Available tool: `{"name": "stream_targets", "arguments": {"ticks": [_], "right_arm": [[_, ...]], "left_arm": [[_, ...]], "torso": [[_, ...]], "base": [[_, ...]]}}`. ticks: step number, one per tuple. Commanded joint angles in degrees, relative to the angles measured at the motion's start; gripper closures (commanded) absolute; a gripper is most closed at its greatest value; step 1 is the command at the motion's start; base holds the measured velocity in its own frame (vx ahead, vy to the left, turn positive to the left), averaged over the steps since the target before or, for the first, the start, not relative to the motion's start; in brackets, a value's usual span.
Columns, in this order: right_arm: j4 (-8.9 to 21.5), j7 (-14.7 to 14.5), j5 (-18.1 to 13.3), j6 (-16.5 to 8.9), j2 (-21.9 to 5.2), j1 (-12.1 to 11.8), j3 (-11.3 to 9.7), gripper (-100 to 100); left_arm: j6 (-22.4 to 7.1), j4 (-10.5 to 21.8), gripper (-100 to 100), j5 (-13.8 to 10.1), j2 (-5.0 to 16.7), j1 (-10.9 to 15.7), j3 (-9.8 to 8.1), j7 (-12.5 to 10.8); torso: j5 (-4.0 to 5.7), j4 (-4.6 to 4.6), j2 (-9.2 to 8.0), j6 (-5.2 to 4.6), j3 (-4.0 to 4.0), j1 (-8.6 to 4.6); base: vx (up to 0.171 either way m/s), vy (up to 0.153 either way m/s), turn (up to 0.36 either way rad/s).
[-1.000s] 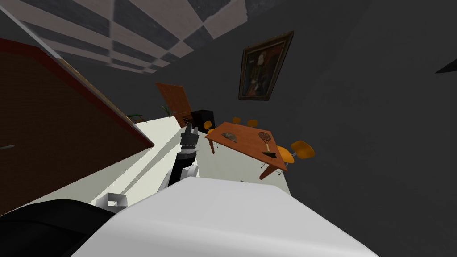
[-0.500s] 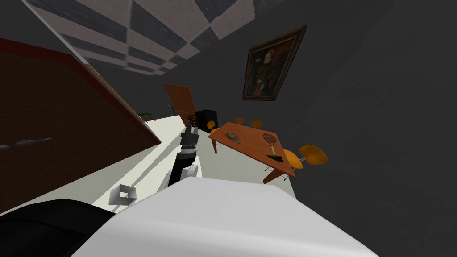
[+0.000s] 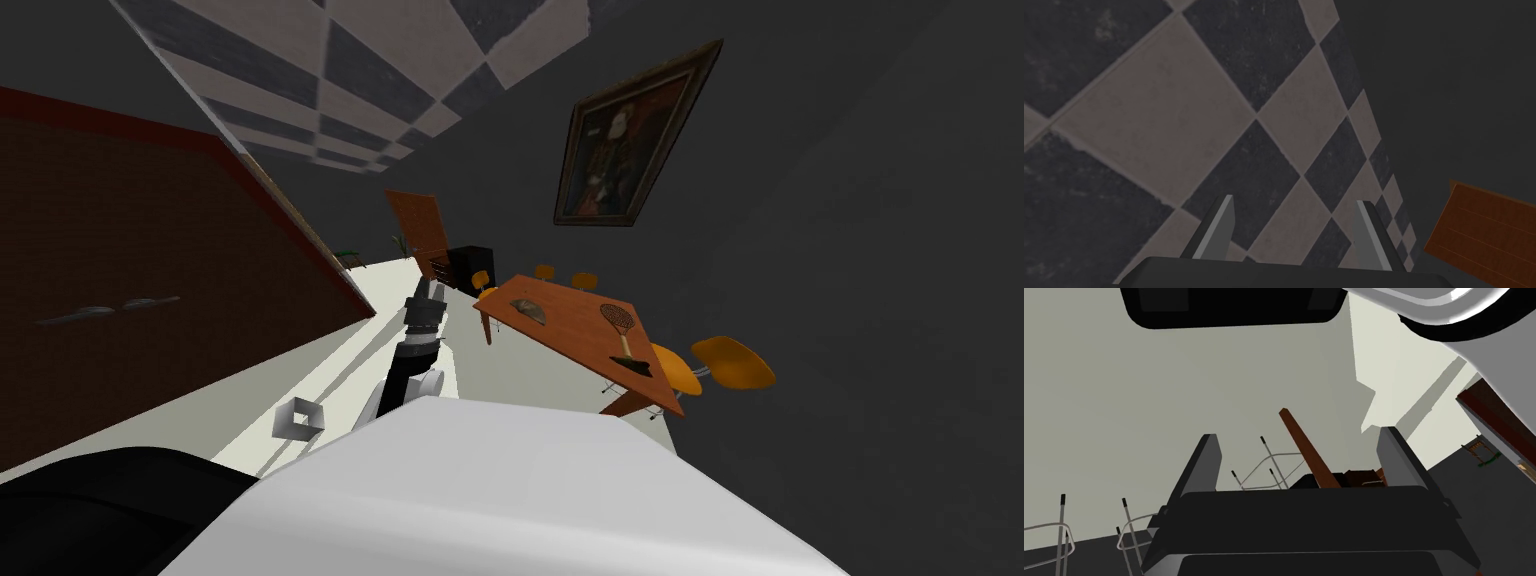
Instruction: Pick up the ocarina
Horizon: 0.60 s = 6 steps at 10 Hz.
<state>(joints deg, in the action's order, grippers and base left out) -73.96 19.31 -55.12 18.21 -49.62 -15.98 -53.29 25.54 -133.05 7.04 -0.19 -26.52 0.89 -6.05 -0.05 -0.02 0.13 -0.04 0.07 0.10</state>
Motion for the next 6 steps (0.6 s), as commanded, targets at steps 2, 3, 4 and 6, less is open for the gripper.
{"name": "stream_targets", "arguments": {"ticks": [2,3,4,6], "right_arm": [[2.45,2.57,-3.41,-1.63,-4.31,1.27,-4.05,-100],[2.93,2.57,-3.62,-1.63,-4.79,1.27,-4.79,-100],[5.19,3.21,-6.22,-1.94,-7.22,2.0,-7.41,-100],[7.02,3.21,-6.28,-1.94,-7.39,2.0,-7.41,-100]], "left_arm": [[0.0,0.0,0,0.0,0.0,0.0,0.0,0.0],[0.0,0.0,0,0.0,0.0,0.01,0.0,0.0],[0.0,0.0,0,0.0,0.0,0.0,0.0,0.0],[0.0,0.0,0,0.0,0.0,0.0,0.0,0.0]], "torso": [[0.01,0.02,-0.06,0.0,-0.04,-0.03],[0.01,0.01,0.0,0.06,-0.01,-0.01],[-0.01,0.0,0.0,-0.01,0.0,-0.05],[0.01,-0.01,0.05,0.0,0.03,-0.03]], "base": [[0.028,0.026,0.101],[0.045,0.022,0.124],[0.061,0.031,0.192],[0.043,0.014,0.061]]}}
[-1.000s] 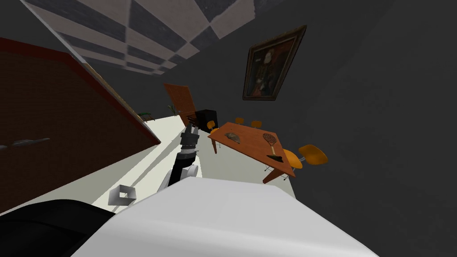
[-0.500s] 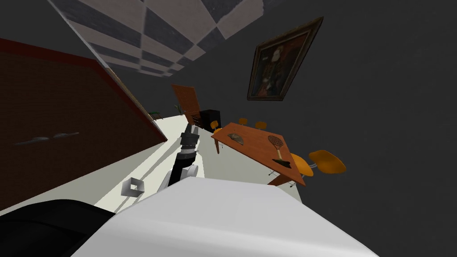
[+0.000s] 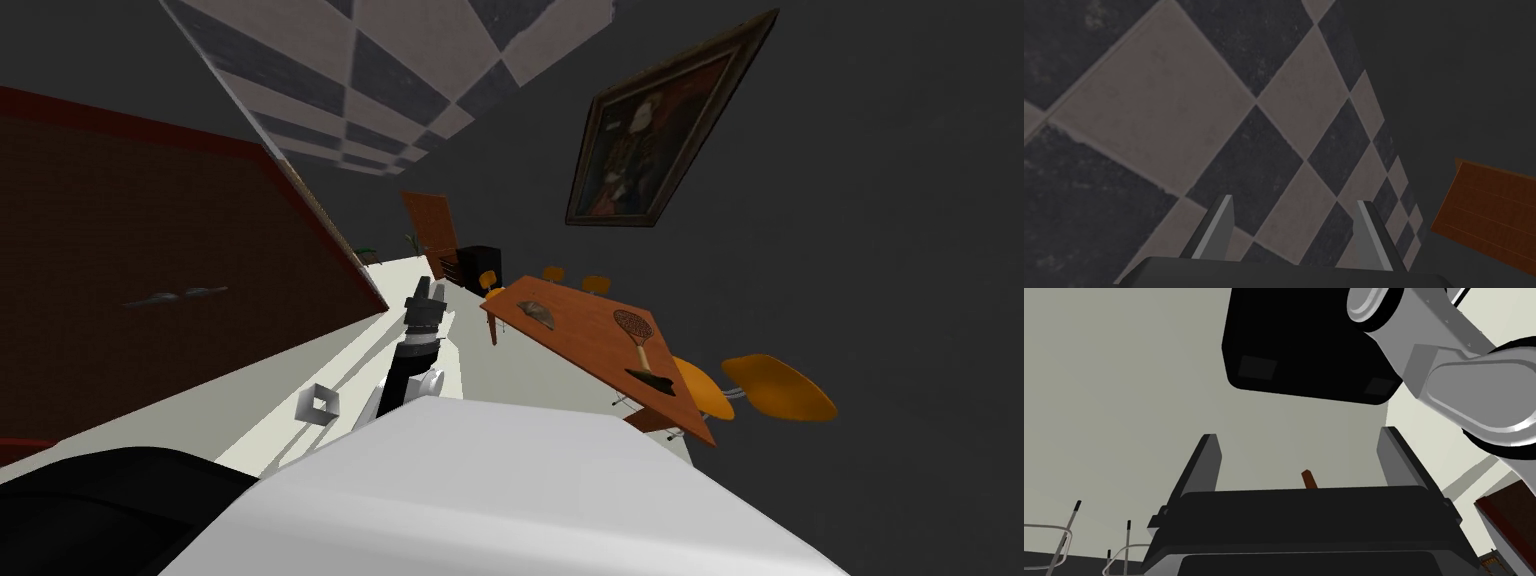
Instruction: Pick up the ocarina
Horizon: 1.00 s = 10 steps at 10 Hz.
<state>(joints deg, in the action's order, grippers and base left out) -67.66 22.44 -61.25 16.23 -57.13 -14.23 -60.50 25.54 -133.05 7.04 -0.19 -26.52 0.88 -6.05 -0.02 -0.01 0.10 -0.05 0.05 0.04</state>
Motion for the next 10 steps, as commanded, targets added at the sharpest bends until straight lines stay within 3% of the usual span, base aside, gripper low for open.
{"name": "stream_targets", "arguments": {"ticks": [1,2,3,4,5,6,9,10], "right_arm": [[2.86,0.69,-2.74,-0.2,-2.15,0.98,-2.72,-100],[4.73,0.69,-2.74,-0.2,-2.15,0.98,-2.72,-100],[6.44,1.24,-5.23,-0.37,-4.23,1.71,-5.13,-100],[8.62,1.24,-5.23,-0.37,-4.23,1.71,-5.13,-100],[8.62,1.24,-5.23,-0.37,-4.23,1.71,-5.13,-100],[12.4,1.74,-7.6,-0.46,-6.09,2.42,-7.1,-100],[12.4,1.74,-7.61,-0.46,-6.09,2.42,-7.42,-100],[15.79,2.19,-9.87,-0.47,-7.74,3.11,-9.59,-100]], "left_arm": [[0.0,0.0,0,0.0,0.0,0.0,0.0,0.0],[0.0,0.0,0,0.0,0.0,0.01,0.01,0.0],[0.0,0.0,0,0.0,0.0,0.0,0.0,0.0],[0.0,0.0,0,0.0,0.0,0.0,0.0,0.0],[0.0,0.0,0,0.0,0.0,0.0,0.0,0.0],[0.0,0.0,0,0.0,0.0,0.0,0.0,0.0],[0.0,0.0,0,0.0,0.0,0.0,0.0,0.0],[0.0,0.0,0,0.0,0.0,0.0,0.0,0.0]], "torso": [[0.0,0.0,0.0,0.0,0.0,0.0],[-0.02,0.0,0.04,0.06,0.01,0.0],[0.0,-0.01,0.06,0.01,0.03,-0.01],[-0.02,-0.02,0.13,0.05,0.07,0.0],[0.0,-0.02,0.11,0.02,0.06,0.0],[0.0,0.0,-0.01,-0.01,0.0,0.0],[0.0,0.01,-0.04,-0.02,-0.02,-0.01],[0.01,0.03,-0.11,-0.01,-0.06,0.0]], "base": [[0.04,0.018,0.203],[0.051,0.01,0.133],[0.074,0.019,0.205],[0.061,0.011,0.137],[0.021,0.005,0.003],[0.04,0.011,0.2],[0.023,0.001,0.039],[0.032,0.006,0.241]]}}
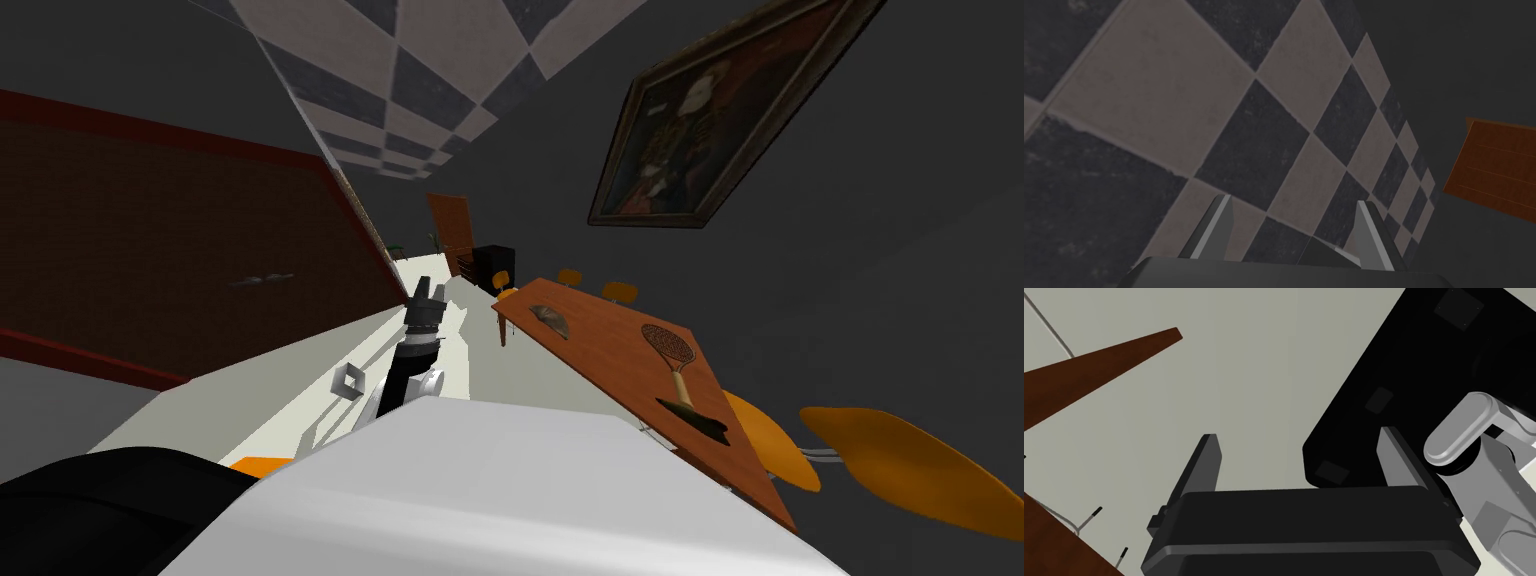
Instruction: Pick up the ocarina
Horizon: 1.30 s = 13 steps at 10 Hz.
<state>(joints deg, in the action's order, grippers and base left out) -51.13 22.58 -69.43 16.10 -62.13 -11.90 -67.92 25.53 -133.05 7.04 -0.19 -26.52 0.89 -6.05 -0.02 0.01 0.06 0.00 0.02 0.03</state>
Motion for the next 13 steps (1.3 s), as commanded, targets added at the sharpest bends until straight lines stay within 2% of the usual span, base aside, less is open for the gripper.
{"name": "stream_targets", "arguments": {"ticks": [1,3,4,5,6,8,10,11,13], "right_arm": [[-0.5,2.04,-1.69,-0.34,-2.73,0.78,-2.17,-100],[-0.5,2.04,-1.69,-0.34,-2.73,0.78,-2.17,-100],[2.96,2.42,-3.81,-0.28,-4.16,1.46,-4.19,-100],[2.97,1.76,-3.81,-0.28,-4.16,1.46,-3.6,-100],[2.97,2.42,-3.81,-0.28,-4.16,1.46,-4.19,-100],[8.7,3.0,-7.59,-0.01,-6.3,2.78,-7.72,-100],[9.37,3.0,-7.61,-0.01,-6.3,2.78,-7.72,-100],[11.75,3.21,-9.26,0.18,-6.97,3.42,-9.23,-100],[12.22,3.21,-9.26,0.18,-6.97,3.42,-9.23,-100]], "left_arm": [[0.0,0.0,0,0.0,0.0,0.0,0.0,0.0],[0.0,0.0,0,0.0,0.0,-0.01,-0.01,0.0],[0.0,0.0,0,0.0,0.0,-0.01,-0.01,0.0],[0.0,0.0,0,0.0,0.0,0.0,0.0,0.0],[0.0,0.0,0,0.0,0.0,-0.01,-0.01,0.0],[0.0,0.0,0,0.0,0.0,0.0,0.0,0.0],[0.0,-0.01,0,0.0,0.01,-0.02,-0.01,0.0],[0.0,0.0,0,0.0,0.0,-0.02,-0.01,0.0],[0.0,0.0,0,0.0,0.0,-0.01,-0.01,0.0]], "torso": [[0.0,0.0,0.0,0.0,0.0,0.0],[0.0,-0.01,0.01,-0.07,0.01,-0.01],[0.01,0.0,-0.06,-0.07,-0.03,0.0],[-0.01,0.0,0.01,-0.01,0.01,-0.01],[0.0,-0.02,0.06,-0.04,0.04,-0.03],[0.01,-0.01,0.04,0.01,0.03,-0.04],[0.01,-0.05,0.15,-0.09,0.1,-0.09],[0.04,-0.02,0.05,-0.09,0.04,-0.07],[0.03,-0.02,0.05,-0.07,0.04,-0.08]], "base": [[0.045,-0.002,0.155],[0.016,-0.003,-0.028],[0.036,0.004,0.219],[0.044,-0.008,0.135],[0.023,-0.012,0.01],[0.05,-0.011,0.312],[0.051,-0.027,0.026],[0.04,-0.019,0.206],[0.025,-0.022,0.058]]}}
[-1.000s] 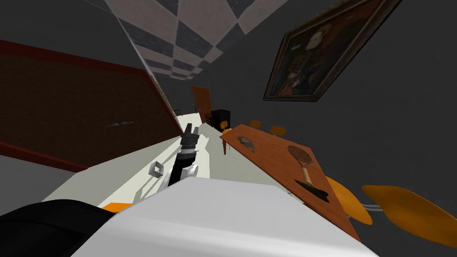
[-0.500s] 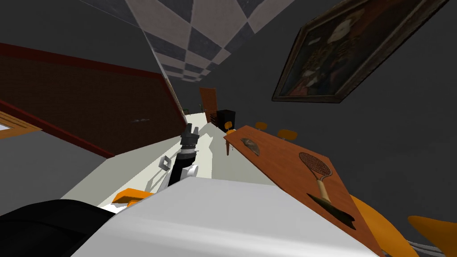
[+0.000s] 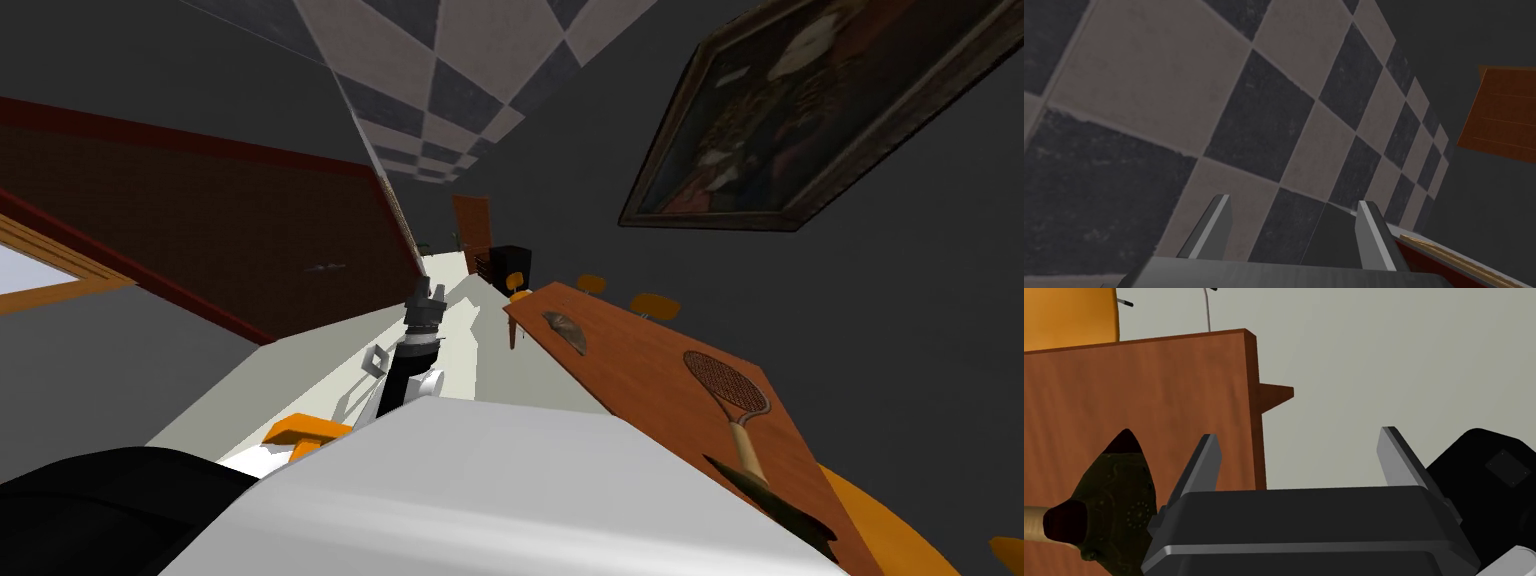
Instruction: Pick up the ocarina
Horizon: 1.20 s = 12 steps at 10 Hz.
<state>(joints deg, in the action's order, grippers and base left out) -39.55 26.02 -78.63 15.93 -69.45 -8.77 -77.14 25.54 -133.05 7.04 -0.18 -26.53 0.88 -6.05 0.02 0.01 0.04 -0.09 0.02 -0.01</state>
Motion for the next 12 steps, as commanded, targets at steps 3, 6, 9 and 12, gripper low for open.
{"name": "stream_targets", "arguments": {"ticks": [3,6,9,12], "right_arm": [[7.32,0.13,-4.04,0.91,0.37,2.21,-3.43,-100],[8.75,1.21,-5.01,1.08,1.12,2.82,-4.21,-100],[10.55,0.03,-6.77,1.52,4.46,4.05,-5.63,-100],[10.55,-3.74,-6.77,1.52,4.46,4.05,-5.63,-100]], "left_arm": [[0.0,0.0,0,0.0,0.0,0.01,0.0,0.0],[0.0,0.0,0,0.0,0.01,-0.01,-0.01,0.0],[0.0,0.0,0,0.0,0.0,0.01,0.01,0.0],[0.0,0.0,0,0.0,0.0,0.0,0.0,0.0]], "torso": [[0.0,-0.03,0.22,0.12,0.11,-0.15],[0.06,-0.04,0.19,-0.01,0.11,-0.19],[-0.01,0.0,0.06,0.08,0.03,0.04],[-0.01,0.0,0.0,-0.03,0.0,0.04]], "base": [[0.067,-0.056,0.303],[0.049,-0.063,0.076],[0.023,-0.021,0.15],[0.011,-0.018,0.01]]}}
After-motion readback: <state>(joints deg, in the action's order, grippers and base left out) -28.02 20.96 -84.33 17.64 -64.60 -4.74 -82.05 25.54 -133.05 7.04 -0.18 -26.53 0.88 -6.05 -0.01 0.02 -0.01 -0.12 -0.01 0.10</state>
